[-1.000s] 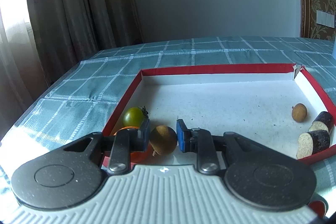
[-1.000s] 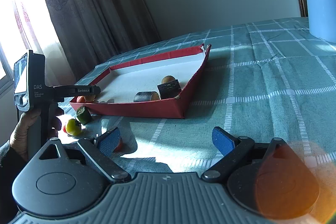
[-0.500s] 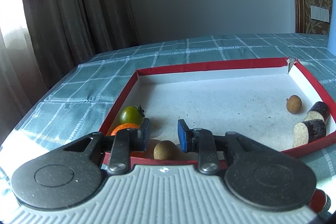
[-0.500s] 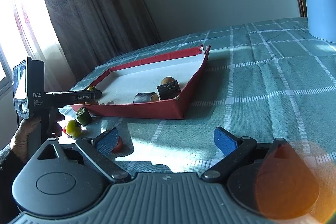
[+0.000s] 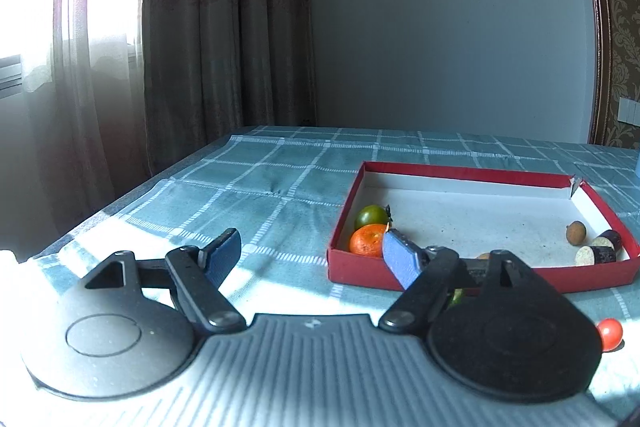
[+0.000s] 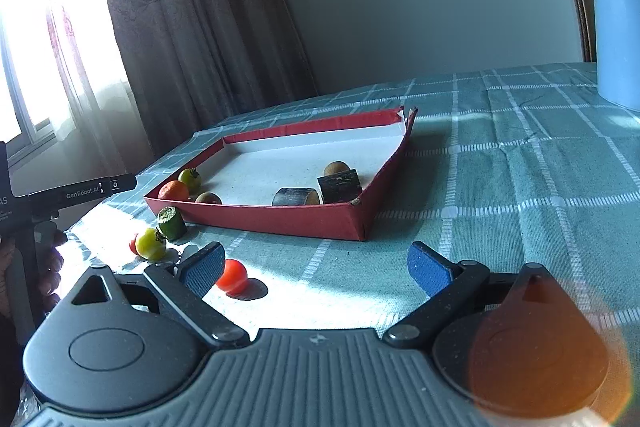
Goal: Organize fruits
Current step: 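Grasp the red cherry tomato on the cloth with the right gripper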
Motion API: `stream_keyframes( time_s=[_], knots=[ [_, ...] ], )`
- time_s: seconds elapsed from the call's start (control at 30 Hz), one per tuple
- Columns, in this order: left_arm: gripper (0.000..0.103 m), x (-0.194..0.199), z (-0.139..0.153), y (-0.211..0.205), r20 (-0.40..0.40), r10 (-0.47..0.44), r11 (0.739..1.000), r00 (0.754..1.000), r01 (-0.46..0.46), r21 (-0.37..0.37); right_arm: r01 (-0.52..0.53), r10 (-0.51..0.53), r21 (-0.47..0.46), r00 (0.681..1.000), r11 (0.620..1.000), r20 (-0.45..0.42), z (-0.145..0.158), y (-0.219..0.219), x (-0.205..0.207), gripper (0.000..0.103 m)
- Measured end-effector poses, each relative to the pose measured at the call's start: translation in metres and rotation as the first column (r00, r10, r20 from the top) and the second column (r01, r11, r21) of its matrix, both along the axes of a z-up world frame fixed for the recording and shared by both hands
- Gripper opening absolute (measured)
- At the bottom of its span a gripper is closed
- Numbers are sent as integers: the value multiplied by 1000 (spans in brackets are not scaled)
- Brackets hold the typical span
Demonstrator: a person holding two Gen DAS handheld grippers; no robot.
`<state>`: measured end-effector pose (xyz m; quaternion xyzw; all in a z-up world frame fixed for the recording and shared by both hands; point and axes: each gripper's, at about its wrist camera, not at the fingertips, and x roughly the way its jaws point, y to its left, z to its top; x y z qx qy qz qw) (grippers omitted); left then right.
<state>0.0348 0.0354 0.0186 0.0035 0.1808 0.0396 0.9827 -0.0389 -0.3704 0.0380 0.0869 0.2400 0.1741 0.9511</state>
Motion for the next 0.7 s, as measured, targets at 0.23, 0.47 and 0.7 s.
stream_keyframes(
  time_s=[0.23, 0.47, 0.7],
  knots=[
    [85, 1, -6, 29, -44, 40, 992, 998, -45, -117, -105, 114, -91, 989, 990, 91, 8, 48, -11, 98],
    [93, -2, -7, 25, -27, 17, 994, 999, -20, -104, -130, 143, -241, 989, 962, 38, 4, 84, -1, 97],
    [93, -1, -8, 22, -26, 12, 996, 1000, -14, -87, -142, 135, -267, 990, 953, -44, -3, 90, 16, 60]
  ],
)
